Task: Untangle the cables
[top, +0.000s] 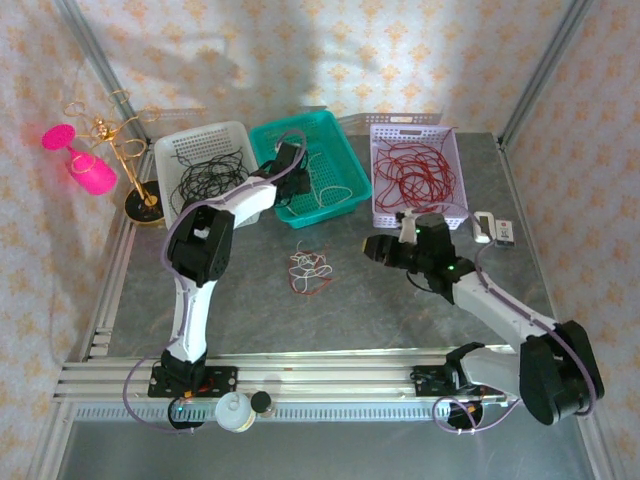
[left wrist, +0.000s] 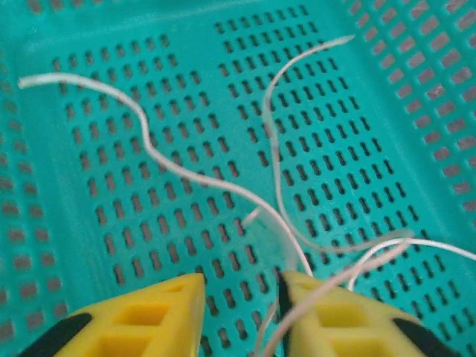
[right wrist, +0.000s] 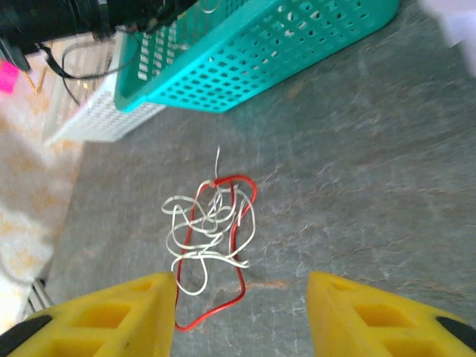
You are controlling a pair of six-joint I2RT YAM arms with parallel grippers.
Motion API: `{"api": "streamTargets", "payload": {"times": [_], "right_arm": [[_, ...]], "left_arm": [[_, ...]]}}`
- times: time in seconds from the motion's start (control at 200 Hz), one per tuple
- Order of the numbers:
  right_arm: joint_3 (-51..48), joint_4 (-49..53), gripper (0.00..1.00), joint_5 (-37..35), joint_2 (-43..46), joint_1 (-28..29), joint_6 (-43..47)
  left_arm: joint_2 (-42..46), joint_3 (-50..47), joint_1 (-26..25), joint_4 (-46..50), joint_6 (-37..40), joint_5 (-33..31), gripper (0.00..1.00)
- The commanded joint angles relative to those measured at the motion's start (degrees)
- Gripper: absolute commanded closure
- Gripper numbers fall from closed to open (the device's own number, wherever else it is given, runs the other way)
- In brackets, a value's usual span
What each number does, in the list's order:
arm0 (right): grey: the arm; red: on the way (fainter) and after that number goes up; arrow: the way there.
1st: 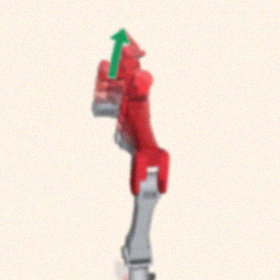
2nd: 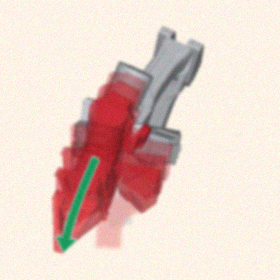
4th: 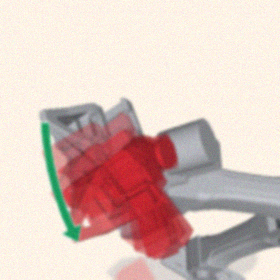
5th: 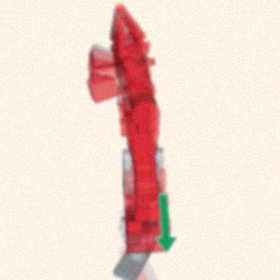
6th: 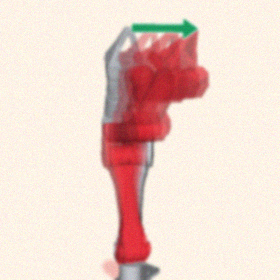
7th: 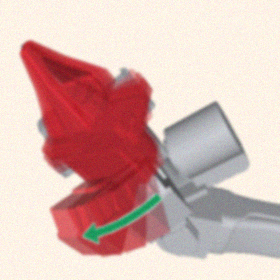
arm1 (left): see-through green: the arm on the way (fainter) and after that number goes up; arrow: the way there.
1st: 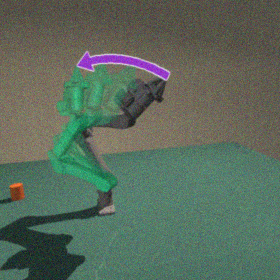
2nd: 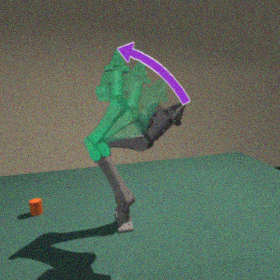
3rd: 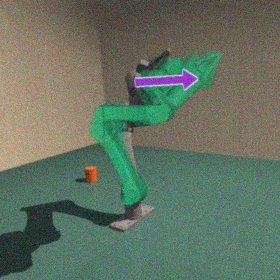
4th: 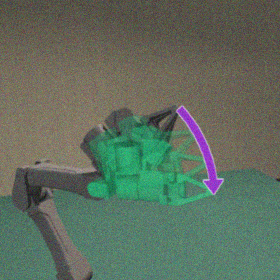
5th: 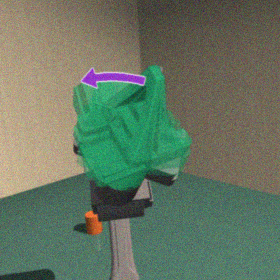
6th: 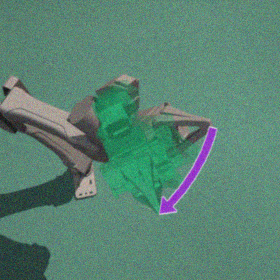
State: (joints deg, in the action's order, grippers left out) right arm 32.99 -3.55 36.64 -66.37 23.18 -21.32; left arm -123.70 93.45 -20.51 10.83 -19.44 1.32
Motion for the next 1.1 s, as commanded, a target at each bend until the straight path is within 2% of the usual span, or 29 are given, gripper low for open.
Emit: {"api": "streamTargets", "payload": {"times": [0.0,0.13,0.34,0.536,0.801,0.986,1.096], "right_arm": [[1.99,-2.63,0.5,-3.28,-3.13,2.45,4.89],[4.76,-2.49,0.5,-4.3,-7.15,2.96,7.33],[9.4,-3.22,0.5,-8.3,-13.28,7.09,12.29],[9.54,-11.64,0.49,-9.98,-17.5,10.15,12.71],[14.03,-16.46,0.47,-14.24,-26.96,14.1,16.1],[16.14,-18.72,0.49,-20.83,-32.37,15.32,19.14],[16.3,-19.63,0.57,-24.07,-33.56,15.32,21.3]], "left_arm": [[9.35,-3.0,-0.39,-5.26,-0.74,0.13,0.59],[18.36,-9.5,-1.74,-6.08,-0.24,-1.69,0.52],[30.4,-16.71,-3.5,-4.81,0.86,-3.56,0.44],[43.64,-28.16,-5.32,-5.55,-0.85,-5.37,0.44],[57.78,-45.74,-7.93,-4.31,-5.33,-2.47,0.46],[63.36,-51.12,-8.42,-3.86,-7.63,-1.53,0.46],[65.03,-51.12,-8.47,-2.46,-7.16,-2.09,0.46]]}}
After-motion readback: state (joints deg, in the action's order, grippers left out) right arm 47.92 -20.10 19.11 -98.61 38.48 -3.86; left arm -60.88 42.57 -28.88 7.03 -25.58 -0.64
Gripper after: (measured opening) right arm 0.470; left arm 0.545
